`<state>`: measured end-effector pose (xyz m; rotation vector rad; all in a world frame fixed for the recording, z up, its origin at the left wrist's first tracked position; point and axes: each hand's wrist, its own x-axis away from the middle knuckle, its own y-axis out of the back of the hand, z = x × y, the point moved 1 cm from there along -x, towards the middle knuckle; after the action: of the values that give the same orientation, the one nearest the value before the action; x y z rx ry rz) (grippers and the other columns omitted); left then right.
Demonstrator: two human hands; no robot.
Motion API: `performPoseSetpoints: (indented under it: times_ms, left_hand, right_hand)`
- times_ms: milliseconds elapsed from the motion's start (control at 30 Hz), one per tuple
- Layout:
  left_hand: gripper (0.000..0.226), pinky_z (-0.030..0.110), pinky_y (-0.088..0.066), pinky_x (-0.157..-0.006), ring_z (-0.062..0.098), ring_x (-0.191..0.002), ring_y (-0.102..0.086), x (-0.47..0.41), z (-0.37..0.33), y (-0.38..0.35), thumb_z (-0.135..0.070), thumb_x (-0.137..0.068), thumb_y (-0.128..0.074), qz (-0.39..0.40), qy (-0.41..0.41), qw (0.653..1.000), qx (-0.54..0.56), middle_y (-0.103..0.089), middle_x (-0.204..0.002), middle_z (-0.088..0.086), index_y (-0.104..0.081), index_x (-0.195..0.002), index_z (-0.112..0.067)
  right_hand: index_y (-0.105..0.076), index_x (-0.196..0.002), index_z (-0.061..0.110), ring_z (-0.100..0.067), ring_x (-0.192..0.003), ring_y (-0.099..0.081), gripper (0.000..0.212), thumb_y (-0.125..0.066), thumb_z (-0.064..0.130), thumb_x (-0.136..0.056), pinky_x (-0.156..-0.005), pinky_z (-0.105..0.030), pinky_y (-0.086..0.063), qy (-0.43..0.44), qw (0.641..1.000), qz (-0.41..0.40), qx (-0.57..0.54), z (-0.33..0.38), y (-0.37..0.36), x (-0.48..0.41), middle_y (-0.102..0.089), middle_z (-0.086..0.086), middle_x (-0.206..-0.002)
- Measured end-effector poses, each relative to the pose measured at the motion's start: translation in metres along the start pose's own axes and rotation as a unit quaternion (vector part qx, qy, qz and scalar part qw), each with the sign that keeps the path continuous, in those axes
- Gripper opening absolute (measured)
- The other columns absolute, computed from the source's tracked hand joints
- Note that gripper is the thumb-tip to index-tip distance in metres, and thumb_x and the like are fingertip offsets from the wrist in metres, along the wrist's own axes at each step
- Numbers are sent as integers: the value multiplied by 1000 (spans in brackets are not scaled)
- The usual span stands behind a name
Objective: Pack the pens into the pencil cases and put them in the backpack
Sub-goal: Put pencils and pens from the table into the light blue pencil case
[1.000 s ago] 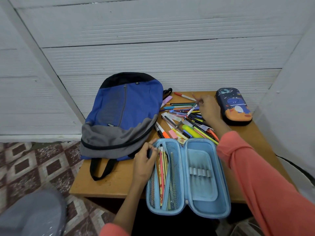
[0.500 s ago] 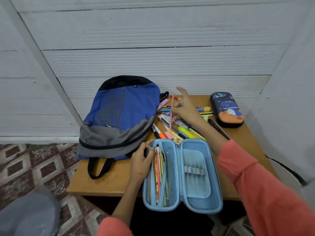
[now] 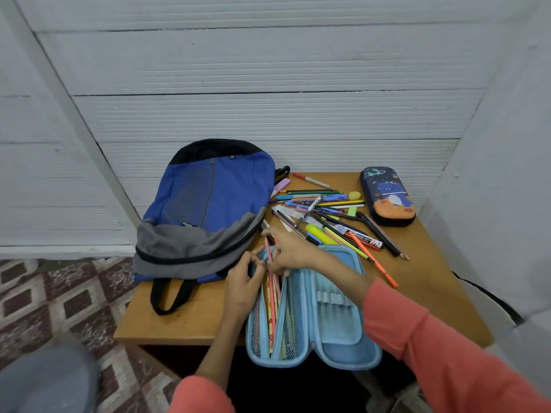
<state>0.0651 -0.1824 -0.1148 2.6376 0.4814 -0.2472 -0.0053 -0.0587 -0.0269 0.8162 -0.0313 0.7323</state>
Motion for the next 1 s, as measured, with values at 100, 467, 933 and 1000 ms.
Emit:
performPoseSetpoints:
  times_ms: [100,467,933,1000]
  left_hand:
    - [23,28,-41,-56,1,-56,-49,1,1,2,-37,-89,-53,0,7,1000,6,-65,-76,-1,-50,-78,-18]
    - [17,28,-43,-57,2,-62,-52,0,4,1,-20,-93,-59,-7,-15,1000,4,-66,-82,10,-54,-83,-8]
    - [17,28,-37,-54,3,-54,-44,0,5,-1,-14,-95,-57,4,5,1000,8,-60,-67,3,-50,-78,-12]
    - [17,26,-38,-55,4,-54,-45,0,5,-1,-14,-95,-57,2,2,1000,3,-66,-79,5,-51,-80,-9]
  right_hand:
    - [-44,-131,11,-19,-75,-57,76,-85,7,-67,-61,-29,-49,-19,995,56,75,6,-4,5,-55,3,-81]
    - [-32,-139,11,-31,-126,-45,85,-83,14,-70,-93,-40,-43,-29,948,61,310,23,-25,16,-42,-13,-137]
    - [-23,-148,28,-35,-129,-41,87,-72,16,-78,-96,-43,-43,-59,967,36,244,8,-18,14,-36,-15,-139]
    - [-23,-149,29,-35,-122,-46,86,-69,13,-78,-92,-42,-48,-65,973,40,219,6,-17,14,-38,-16,-137]
